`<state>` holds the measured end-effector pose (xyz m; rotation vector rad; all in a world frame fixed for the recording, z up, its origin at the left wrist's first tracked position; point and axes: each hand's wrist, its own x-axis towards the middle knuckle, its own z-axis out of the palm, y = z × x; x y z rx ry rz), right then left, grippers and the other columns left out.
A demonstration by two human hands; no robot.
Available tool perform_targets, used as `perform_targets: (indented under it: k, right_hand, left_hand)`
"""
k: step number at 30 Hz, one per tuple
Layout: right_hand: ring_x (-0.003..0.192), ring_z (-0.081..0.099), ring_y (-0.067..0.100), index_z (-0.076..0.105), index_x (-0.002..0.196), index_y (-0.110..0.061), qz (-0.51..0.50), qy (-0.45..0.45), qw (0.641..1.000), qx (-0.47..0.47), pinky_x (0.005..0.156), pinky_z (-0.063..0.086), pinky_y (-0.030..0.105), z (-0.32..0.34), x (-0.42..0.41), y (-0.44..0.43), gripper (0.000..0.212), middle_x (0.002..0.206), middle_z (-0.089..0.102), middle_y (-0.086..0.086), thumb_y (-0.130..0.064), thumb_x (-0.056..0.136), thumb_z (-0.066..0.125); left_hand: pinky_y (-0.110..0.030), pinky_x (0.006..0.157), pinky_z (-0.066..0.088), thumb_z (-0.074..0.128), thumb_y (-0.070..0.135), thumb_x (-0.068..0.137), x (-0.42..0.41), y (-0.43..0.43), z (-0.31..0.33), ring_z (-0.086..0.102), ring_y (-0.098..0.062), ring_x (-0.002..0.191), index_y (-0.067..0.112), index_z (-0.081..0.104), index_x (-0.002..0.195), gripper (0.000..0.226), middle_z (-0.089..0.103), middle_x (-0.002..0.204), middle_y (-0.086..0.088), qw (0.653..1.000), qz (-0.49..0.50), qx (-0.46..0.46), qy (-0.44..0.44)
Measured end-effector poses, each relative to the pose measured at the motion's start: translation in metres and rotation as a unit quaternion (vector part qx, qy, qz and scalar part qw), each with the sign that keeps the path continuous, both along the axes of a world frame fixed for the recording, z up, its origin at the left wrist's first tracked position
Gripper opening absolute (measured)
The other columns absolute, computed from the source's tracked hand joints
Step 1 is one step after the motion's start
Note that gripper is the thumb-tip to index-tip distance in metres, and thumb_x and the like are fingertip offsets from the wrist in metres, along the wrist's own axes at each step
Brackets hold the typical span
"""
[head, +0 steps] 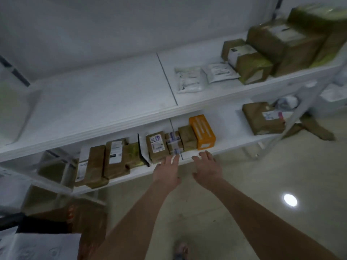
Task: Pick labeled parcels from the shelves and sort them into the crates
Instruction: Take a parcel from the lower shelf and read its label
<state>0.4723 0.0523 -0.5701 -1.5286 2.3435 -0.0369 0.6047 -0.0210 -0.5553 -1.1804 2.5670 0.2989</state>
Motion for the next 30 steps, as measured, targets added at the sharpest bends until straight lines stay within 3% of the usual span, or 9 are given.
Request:
perform_targets:
  k: [5,9,14,21,26,28,30]
  right_hand:
    - [0.144,0.014,0.026,0.031,0.143,-0.023,-0.049,-0.005,0.999,0.003,0.113,0.023,0.039,-0.022,-0.087,-0.009,0.059,0.153,0.023,0.006,-0.032,0.090,0.056]
    - [0.142,0.017,0.026,0.031,0.143,-0.022,-0.081,-0.001,0.997,0.004,0.111,0.027,0.039,-0.044,-0.156,-0.034,0.059,0.150,0.026,0.006,-0.033,0.090,0.056]
    - [0.141,0.021,0.025,0.031,0.142,-0.022,-0.091,-0.021,0.995,0.022,0.109,0.030,0.037,-0.084,-0.212,-0.063,0.058,0.148,0.029,0.006,-0.034,0.090,0.055]
    - [0.142,0.019,0.030,0.022,0.148,-0.024,-0.056,-0.062,0.996,0.035,0.110,0.029,0.040,-0.181,-0.267,-0.125,0.065,0.150,0.026,0.011,-0.028,0.093,0.055]
    - [0.144,0.014,0.037,0.008,0.151,-0.028,0.011,-0.075,0.995,0.060,0.113,0.026,0.046,-0.251,-0.288,-0.162,0.068,0.155,0.016,0.015,-0.024,0.096,0.048]
    - [0.139,0.027,0.036,0.011,0.150,-0.027,-0.015,-0.140,0.989,0.040,0.108,0.034,0.047,-0.266,-0.297,-0.175,0.061,0.153,0.024,0.013,-0.025,0.097,0.041]
    - [0.126,0.048,0.033,0.023,0.146,-0.026,-0.047,-0.258,0.965,-0.011,0.100,0.044,0.047,-0.273,-0.306,-0.185,0.050,0.142,0.044,0.010,-0.034,0.099,0.037]
  left_hand:
    - [-0.039,0.104,0.037,0.058,0.032,0.090,-0.091,-0.016,-0.024,0.022,-0.028,0.142,0.021,0.006,0.152,0.082,0.012,0.158,-0.005,0.999,-0.040,0.023,-0.012]
    - [-0.038,0.093,0.044,0.059,0.031,0.088,-0.160,-0.045,-0.052,0.041,-0.029,0.129,0.020,0.011,0.151,0.080,0.025,0.152,-0.008,0.997,-0.069,0.014,-0.019]
    - [-0.037,0.093,0.044,0.057,0.028,0.089,-0.218,-0.074,-0.092,0.038,-0.026,0.132,0.019,0.012,0.151,0.077,0.020,0.153,-0.006,0.996,-0.072,0.043,-0.008]
    - [-0.038,0.097,0.044,0.048,0.022,0.095,-0.271,-0.118,-0.189,0.033,-0.027,0.138,0.018,0.005,0.153,0.072,0.009,0.160,-0.006,0.996,0.044,0.076,0.019]
    - [-0.039,0.082,0.050,0.045,0.018,0.096,-0.293,-0.144,-0.246,0.052,-0.032,0.118,0.013,0.005,0.152,0.069,0.021,0.154,-0.013,0.986,0.151,0.047,0.043]
    - [-0.039,0.079,0.051,0.045,0.018,0.096,-0.302,-0.151,-0.261,0.056,-0.033,0.109,0.011,0.008,0.151,0.066,0.028,0.148,-0.014,0.980,0.177,0.051,0.069]
    - [-0.041,0.082,0.052,0.047,0.016,0.094,-0.316,-0.155,-0.270,0.056,-0.034,0.110,0.012,0.013,0.150,0.066,0.032,0.146,-0.015,0.969,0.214,0.063,0.105]
